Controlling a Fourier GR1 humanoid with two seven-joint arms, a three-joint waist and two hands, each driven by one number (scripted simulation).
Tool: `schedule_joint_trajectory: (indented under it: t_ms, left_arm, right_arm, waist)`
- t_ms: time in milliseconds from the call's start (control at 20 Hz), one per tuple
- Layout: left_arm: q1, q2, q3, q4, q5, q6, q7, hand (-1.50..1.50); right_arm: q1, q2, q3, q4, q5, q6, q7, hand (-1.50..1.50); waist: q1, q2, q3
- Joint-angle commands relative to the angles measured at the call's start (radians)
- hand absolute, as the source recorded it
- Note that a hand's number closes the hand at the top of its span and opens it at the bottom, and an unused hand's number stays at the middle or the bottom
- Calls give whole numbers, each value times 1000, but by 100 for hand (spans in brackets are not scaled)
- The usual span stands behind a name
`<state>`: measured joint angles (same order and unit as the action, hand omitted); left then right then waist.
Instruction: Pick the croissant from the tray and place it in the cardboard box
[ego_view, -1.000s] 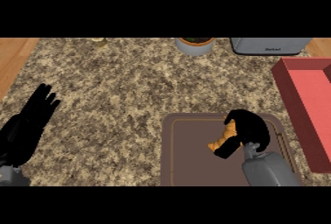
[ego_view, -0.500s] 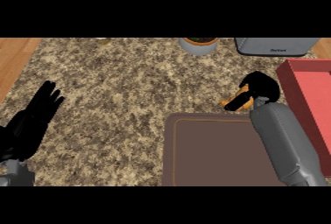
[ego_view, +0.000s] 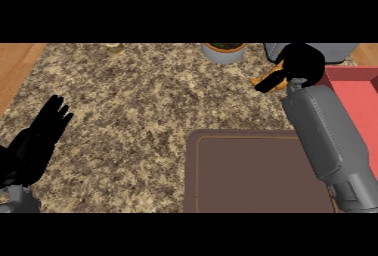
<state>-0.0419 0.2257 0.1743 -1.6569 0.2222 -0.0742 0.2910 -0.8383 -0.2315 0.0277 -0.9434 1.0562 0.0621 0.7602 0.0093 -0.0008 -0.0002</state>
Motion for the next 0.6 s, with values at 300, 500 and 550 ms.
schedule_joint_trajectory:
  t_ms: [300,500,550]
  left_arm:
    - [19,1,12,-8,1,1,16,0]
    - [-13,11,28,3,7,-5,11,0]
    - [33,-1,14,-30,2,-7,16,0]
  right_arm:
    - [-103,-96,5,-254,149,67,255,150]
    - [-125,-140,-29,-274,176,101,284,150]
    - [-112,-173,-61,-264,172,82,268,150]
  waist:
    - [-17,-6,-1]
    - [-15,-2,0]
    - [-10,-2,0]
